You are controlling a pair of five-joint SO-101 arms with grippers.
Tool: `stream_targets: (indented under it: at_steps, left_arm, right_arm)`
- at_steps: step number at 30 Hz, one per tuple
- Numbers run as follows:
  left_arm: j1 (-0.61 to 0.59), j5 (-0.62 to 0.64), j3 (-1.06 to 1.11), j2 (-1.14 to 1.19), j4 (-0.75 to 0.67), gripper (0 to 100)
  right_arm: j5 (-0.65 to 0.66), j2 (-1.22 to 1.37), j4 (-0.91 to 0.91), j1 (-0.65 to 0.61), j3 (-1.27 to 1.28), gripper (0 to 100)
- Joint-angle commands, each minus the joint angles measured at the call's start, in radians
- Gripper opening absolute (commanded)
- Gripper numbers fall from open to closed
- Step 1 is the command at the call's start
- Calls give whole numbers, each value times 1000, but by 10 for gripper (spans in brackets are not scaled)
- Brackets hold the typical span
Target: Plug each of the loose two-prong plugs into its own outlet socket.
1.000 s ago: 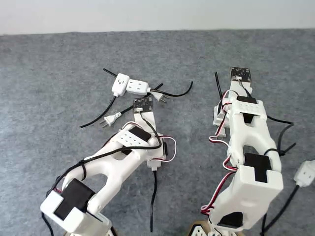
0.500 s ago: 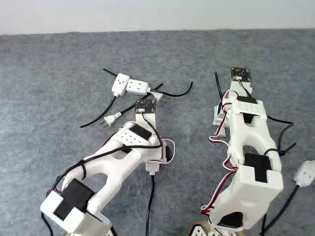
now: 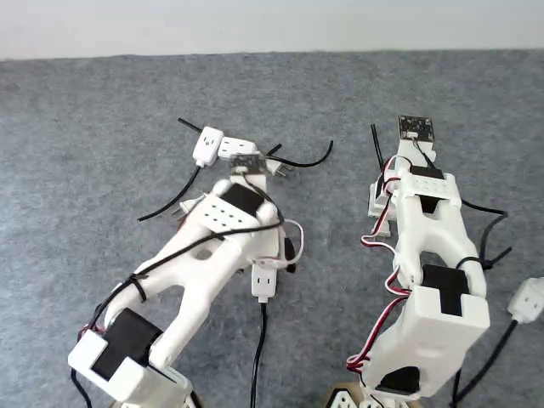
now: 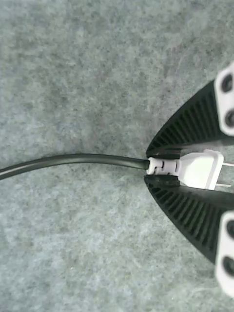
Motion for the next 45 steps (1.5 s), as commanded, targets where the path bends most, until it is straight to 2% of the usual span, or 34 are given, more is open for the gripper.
stream_targets:
  at_steps: [1, 8, 17, 23, 26, 33, 39, 45]
  left_arm:
    - [-60, -54, -74, -17, 15, 297]
    - [-138, -89, -25, -227, 3, 297]
    - [-265, -87, 430, -557, -292, 297]
    - [-404, -89, 607, -634, -313, 299]
    - [-445, -141, 653, -634, -318, 299]
    - [-462, -164, 796, -634, -479, 299]
    - [-457, -239, 796, -623, -480, 299]
    - [-453, -293, 685, -402, -477, 299]
  right_arm:
    - [9, -4, 8, -12, -61, 8]
    - [8, -10, 8, -12, -55, 8]
    - [-20, -53, 25, -12, -29, 8]
    - [-21, -91, 18, -27, -6, 8]
    - [-21, -154, 82, -51, -9, 8]
    - [-32, -423, 303, -214, -8, 8]
    - [23, -654, 490, -400, -9, 8]
    - [147, -783, 645, -507, -9, 8]
